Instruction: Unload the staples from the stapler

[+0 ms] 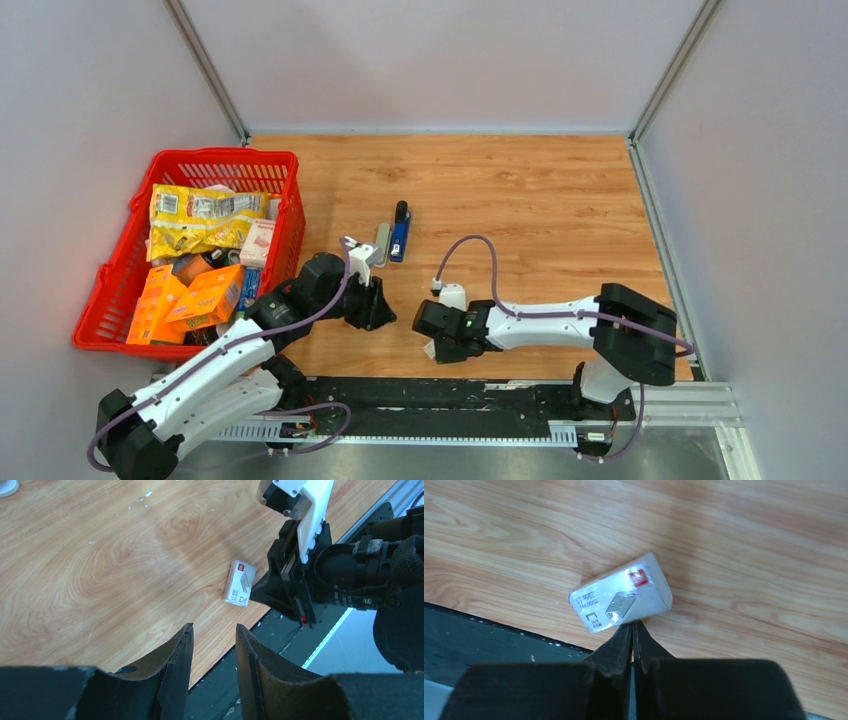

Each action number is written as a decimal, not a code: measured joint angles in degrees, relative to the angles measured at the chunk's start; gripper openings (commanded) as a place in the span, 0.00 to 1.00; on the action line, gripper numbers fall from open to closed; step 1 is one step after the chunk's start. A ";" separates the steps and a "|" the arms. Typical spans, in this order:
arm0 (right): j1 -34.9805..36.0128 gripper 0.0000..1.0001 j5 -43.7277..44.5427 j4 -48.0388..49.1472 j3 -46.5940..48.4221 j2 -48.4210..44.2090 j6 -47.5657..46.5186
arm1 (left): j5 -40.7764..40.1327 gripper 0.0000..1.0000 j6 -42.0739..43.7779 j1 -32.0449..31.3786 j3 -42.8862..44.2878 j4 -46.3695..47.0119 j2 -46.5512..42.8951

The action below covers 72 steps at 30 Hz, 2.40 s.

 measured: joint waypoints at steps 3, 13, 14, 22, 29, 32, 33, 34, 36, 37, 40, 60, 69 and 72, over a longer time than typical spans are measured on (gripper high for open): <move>0.04 0.07 -0.87 1.49 2.14 2.32 -1.01 | -1.05 0.45 -0.22 0.00 0.00 -0.46 0.00; -1.25 0.11 -0.39 3.17 4.35 4.33 -3.37 | -5.84 0.45 -2.75 -0.20 0.13 -2.99 0.24; -1.55 0.11 -0.17 2.82 3.96 3.67 -3.76 | -6.05 0.45 -2.97 -0.22 0.13 -2.97 0.55; -2.23 0.27 3.02 -2.21 -0.02 -7.26 -5.03 | -6.54 0.43 -4.52 -0.24 -0.02 -0.83 6.32; -6.23 0.32 6.75 -6.78 -2.97 -17.62 -6.58 | -6.56 0.40 -5.49 -1.57 -0.44 1.55 10.56; -12.20 0.34 7.19 -7.41 -4.98 -20.59 -8.59 | -6.56 0.32 -6.40 -2.69 -1.73 2.73 11.89; -14.27 0.34 7.26 -7.72 -5.60 -21.44 -9.29 | -6.54 0.31 -6.69 -2.95 -2.23 3.08 12.26; -15.06 0.35 7.34 -7.89 -6.12 -21.75 -9.88 | -6.54 0.28 -7.06 -3.30 -2.82 3.48 12.87; -19.54 0.35 7.34 -8.26 -6.86 -23.32 -11.17 | -6.49 0.25 -7.87 -3.85 -3.80 4.28 14.21; -21.42 0.35 7.34 -8.35 -7.15 -23.89 -11.91 | -6.49 0.25 -8.11 -4.20 -4.04 4.59 15.04; -25.99 0.35 7.41 -8.48 -7.37 -25.07 -13.81 | -6.47 0.05 -8.85 -5.35 -4.15 5.88 17.62; -35.56 0.34 7.04 -5.79 -11.02 -21.94 -17.38 | -3.43 0.00 -10.29 -9.42 -2.56 19.37 33.24; -35.91 0.30 5.18 -3.06 -11.15 -18.23 -17.81 | -3.41 0.00 -10.27 -9.64 -2.49 20.31 33.73; -35.91 0.27 4.96 -2.23 -11.50 -17.66 -17.86 | -3.32 0.00 -10.27 -9.68 -2.47 20.68 33.92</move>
